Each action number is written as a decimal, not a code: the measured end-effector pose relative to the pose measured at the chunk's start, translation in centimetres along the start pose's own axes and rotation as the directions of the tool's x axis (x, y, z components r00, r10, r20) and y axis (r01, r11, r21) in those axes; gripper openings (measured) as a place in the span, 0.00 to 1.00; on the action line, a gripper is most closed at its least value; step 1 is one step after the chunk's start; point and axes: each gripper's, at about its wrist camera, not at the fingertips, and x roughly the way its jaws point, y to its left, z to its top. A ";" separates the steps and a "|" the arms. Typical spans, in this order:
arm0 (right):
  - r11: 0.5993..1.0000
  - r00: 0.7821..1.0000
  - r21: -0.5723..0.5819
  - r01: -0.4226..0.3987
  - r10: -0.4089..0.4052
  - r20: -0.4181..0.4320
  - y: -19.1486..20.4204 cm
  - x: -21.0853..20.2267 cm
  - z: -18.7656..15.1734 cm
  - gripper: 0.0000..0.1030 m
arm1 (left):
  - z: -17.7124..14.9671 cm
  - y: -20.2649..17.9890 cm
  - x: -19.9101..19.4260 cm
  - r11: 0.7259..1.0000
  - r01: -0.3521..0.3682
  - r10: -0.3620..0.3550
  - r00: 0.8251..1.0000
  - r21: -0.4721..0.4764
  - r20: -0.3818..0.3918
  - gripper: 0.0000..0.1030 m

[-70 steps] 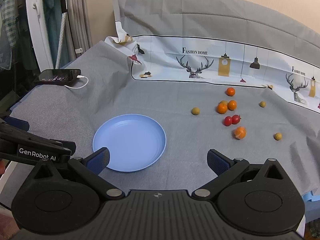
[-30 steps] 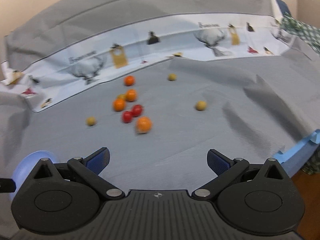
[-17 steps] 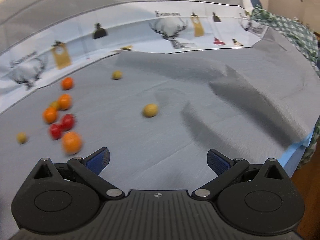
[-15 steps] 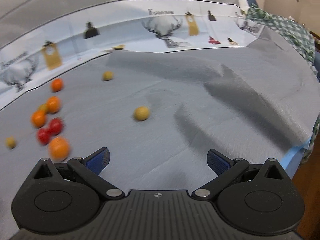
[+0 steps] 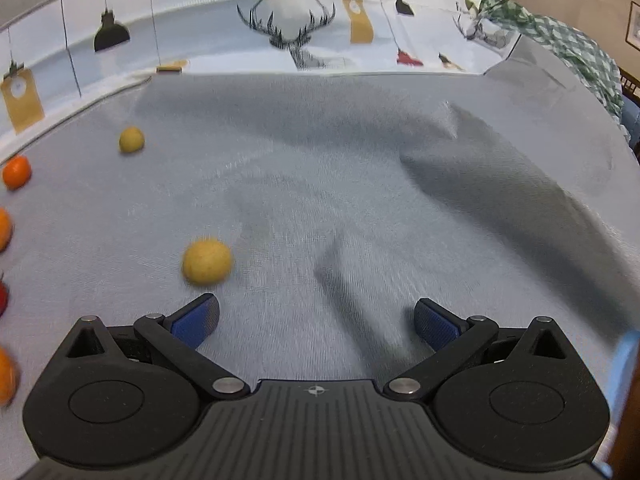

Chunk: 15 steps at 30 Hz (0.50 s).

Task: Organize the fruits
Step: 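Grasp the red cherry tomato with the left tool while the right tool grasps the yellow fruit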

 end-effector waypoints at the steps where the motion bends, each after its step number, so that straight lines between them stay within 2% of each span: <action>1: 1.000 1.000 0.006 -0.005 0.005 0.010 0.0 0.4 0.1 1.00 | 0.2 -0.2 0.3 1.000 0.008 -0.008 1.000 0.002 0.014 1.00; 3: 1.000 1.000 0.015 -0.007 0.007 0.022 -0.1 0.8 0.4 1.00 | 0.7 -0.3 0.6 1.000 0.025 -0.024 0.999 -0.004 0.048 1.00; 7: 1.000 1.000 0.009 0.001 -0.001 0.028 0.3 0.9 0.7 1.00 | 2.0 -0.6 1.3 0.999 0.048 -0.047 0.997 -0.005 0.056 1.00; 15: 0.995 0.997 -0.072 -0.071 0.073 0.036 2.1 0.4 0.6 1.00 | 3.1 -1.6 0.6 0.984 0.158 -0.164 0.984 0.087 0.075 1.00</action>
